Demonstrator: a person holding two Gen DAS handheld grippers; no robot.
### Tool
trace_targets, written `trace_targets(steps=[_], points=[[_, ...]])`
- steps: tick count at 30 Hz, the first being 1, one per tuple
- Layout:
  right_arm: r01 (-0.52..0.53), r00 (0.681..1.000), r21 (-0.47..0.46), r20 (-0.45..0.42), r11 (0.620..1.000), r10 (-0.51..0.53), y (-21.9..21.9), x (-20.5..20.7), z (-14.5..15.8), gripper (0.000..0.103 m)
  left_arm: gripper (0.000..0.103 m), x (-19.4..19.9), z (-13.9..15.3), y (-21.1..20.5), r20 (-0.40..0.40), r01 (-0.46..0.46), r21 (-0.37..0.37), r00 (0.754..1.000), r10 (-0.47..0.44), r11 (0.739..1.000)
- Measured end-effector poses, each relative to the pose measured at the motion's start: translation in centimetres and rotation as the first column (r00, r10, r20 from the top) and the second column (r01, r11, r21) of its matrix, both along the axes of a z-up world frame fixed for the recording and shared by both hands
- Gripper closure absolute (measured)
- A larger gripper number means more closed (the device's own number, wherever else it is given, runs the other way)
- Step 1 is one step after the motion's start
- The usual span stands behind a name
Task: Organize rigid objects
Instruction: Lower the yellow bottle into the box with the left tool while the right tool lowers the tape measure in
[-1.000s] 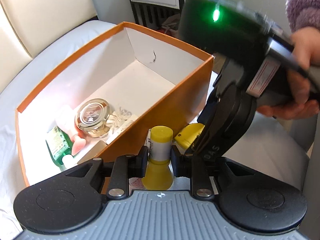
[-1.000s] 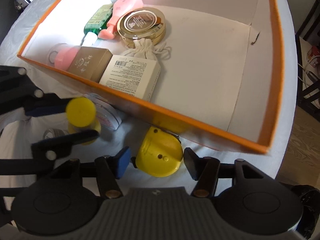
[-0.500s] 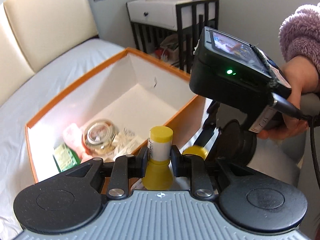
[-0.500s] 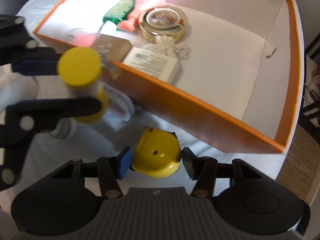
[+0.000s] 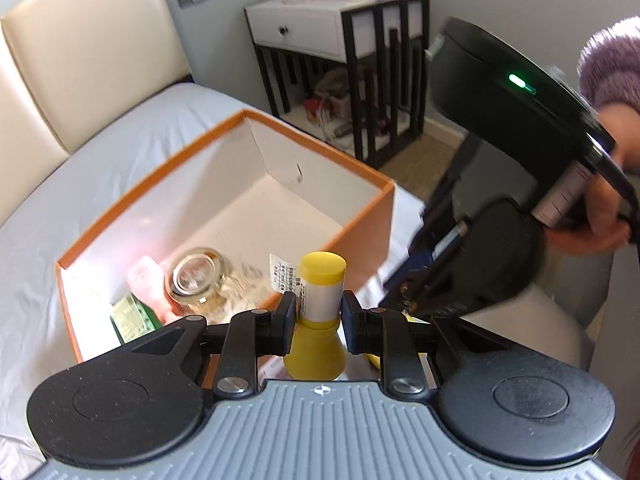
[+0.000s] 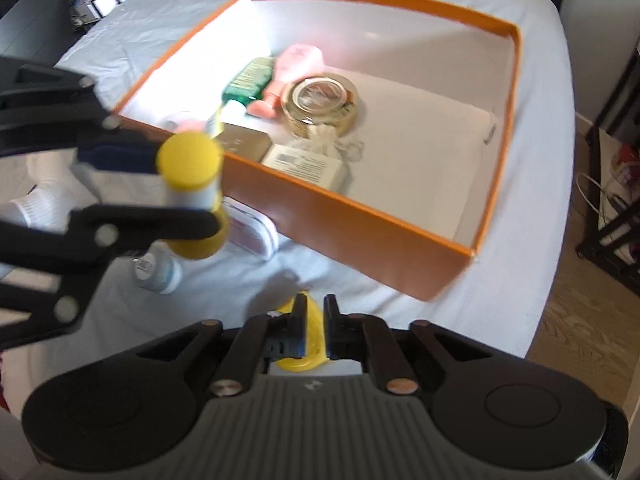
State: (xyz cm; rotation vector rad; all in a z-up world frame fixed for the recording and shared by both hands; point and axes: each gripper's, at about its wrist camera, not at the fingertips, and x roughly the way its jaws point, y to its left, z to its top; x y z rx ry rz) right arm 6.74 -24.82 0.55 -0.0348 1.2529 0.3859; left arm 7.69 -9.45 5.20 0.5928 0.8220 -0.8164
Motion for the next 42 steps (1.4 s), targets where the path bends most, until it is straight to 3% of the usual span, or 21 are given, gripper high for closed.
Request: trace_targets(steps=[2, 4, 6, 8, 10, 15, 17, 25, 34, 42], points=[[0.014, 1.000, 0.009, -0.022, 1.000, -0.014, 0.1, 0.4, -0.5, 0.067, 0.076, 0.1, -0.6, 0.3, -0.012, -0.007, 0.013, 1.000, 0.007, 1.000], [0.006, 0.999, 0.020, -0.039, 1.000, -0.005, 0.5, 0.6, -0.8, 0.065, 0.077, 0.5, -0.8, 0.6, -0.020, -0.031, 0.016, 0.999, 0.032, 0.999], [-0.035, 0.999, 0.007, -0.033, 0.999, 0.035, 1.5, 0.5, -0.9, 0.057, 0.077, 0.8, -0.9, 1.0, -0.025, -0.050, 0.012, 0.998, 0.051, 0.999], [-0.108, 0.994, -0.016, -0.031, 0.994, 0.108, 2.5, 0.2, -1.1, 0.045, 0.077, 0.9, -1.0, 1.2, -0.027, -0.058, 0.005, 0.998, 0.058, 0.998], [-0.188, 0.981, -0.028, -0.055, 0.982, 0.186, 3.5, 0.0, -1.7, 0.040, 0.077, 0.9, -1.2, 1.5, -0.032, -0.056, -0.005, 0.998, 0.056, 0.998], [-0.332, 0.943, -0.136, -0.084, 0.933, 0.323, 5.3, -0.6, -4.0, 0.043, 0.077, 1.0, -1.5, 2.3, -0.048, -0.049, -0.022, 0.998, 0.048, 0.999], [-0.357, 0.934, -0.174, -0.088, 0.918, 0.347, 5.6, -0.6, -4.6, 0.051, 0.077, 1.1, -1.6, 2.5, -0.050, -0.047, -0.028, 0.998, 0.045, 0.999], [-0.360, 0.933, -0.184, -0.093, 0.915, 0.348, 5.7, -0.4, -4.3, 0.052, 0.077, 1.1, -1.1, 2.8, -0.038, -0.049, -0.057, 0.998, 0.047, 0.997], [-0.342, 0.932, -0.095, 0.096, 0.935, 0.350, 4.6, -2.6, 2.7, 0.052, 0.077, 0.8, 2.5, 2.6, 0.039, -0.051, -0.143, 0.998, 0.057, 0.988], [-0.239, 0.949, 0.053, 0.227, 0.970, 0.221, 1.8, -2.0, 8.7, 0.052, 0.077, 3.3, 5.3, 2.5, 0.123, -0.119, -0.212, 0.981, 0.148, 0.970]])
